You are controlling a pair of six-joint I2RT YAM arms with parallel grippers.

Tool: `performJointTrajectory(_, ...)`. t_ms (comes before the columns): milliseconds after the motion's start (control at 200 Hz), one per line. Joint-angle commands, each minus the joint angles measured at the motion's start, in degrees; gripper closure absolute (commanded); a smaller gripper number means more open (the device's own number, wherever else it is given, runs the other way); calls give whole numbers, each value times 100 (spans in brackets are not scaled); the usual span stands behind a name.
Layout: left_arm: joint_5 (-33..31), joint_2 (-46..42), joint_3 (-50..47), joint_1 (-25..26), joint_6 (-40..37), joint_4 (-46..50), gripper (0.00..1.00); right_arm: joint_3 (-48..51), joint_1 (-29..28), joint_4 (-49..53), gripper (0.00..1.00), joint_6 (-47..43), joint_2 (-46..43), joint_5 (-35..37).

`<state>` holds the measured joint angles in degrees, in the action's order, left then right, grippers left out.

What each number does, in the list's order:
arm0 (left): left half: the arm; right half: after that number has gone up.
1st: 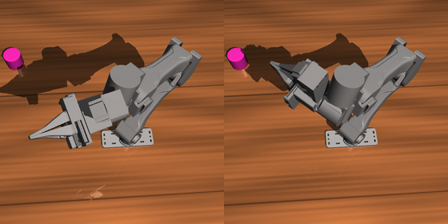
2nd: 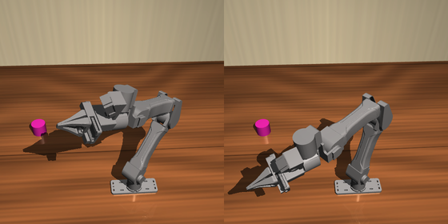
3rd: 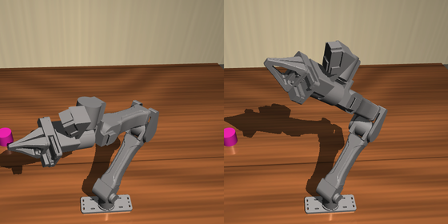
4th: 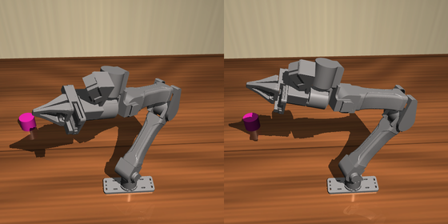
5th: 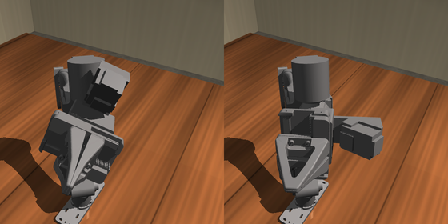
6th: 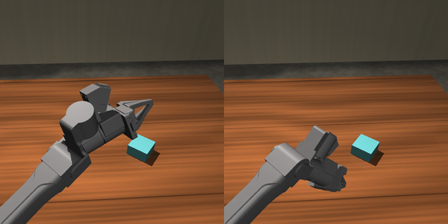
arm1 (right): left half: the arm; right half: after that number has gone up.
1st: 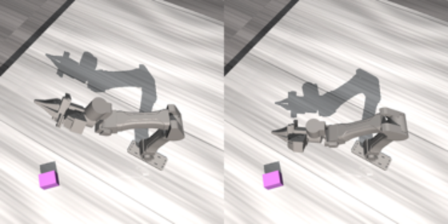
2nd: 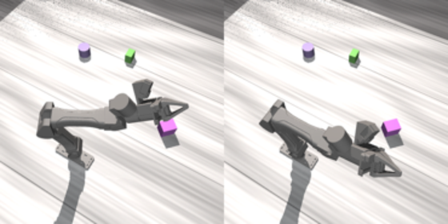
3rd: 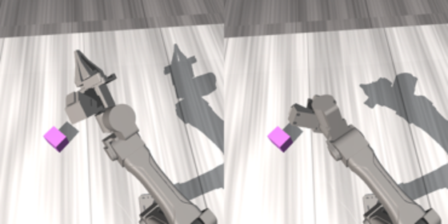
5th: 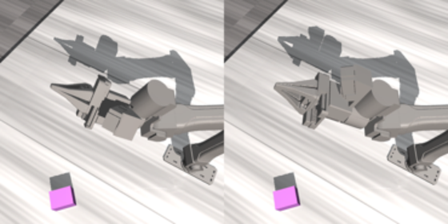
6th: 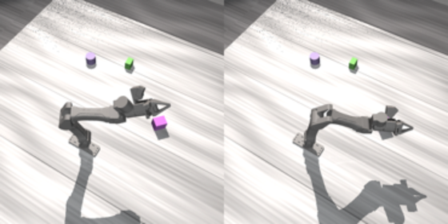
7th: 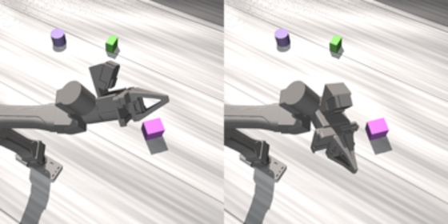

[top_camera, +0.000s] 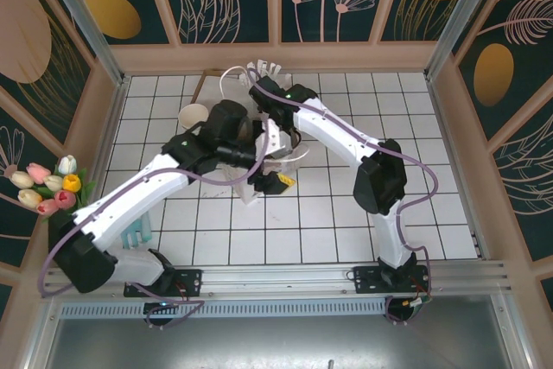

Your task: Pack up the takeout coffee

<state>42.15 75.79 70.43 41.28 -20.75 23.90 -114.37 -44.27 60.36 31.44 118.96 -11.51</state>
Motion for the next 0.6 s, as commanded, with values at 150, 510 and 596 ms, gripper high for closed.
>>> performJointTrajectory(150,333,-1167,-845,-718,835,-1532,2,-179,-81,-5,95,-725,-451,271)
performJointTrajectory(510,-4001,-1681,-1223,-1225,3870,-3032,2,-181,-77,222,95,-1365,-377,466)
performJointTrajectory(596,-4511,-1625,-1164,-1227,3970,-2874,3,-174,-65,221,95,-1427,-345,435)
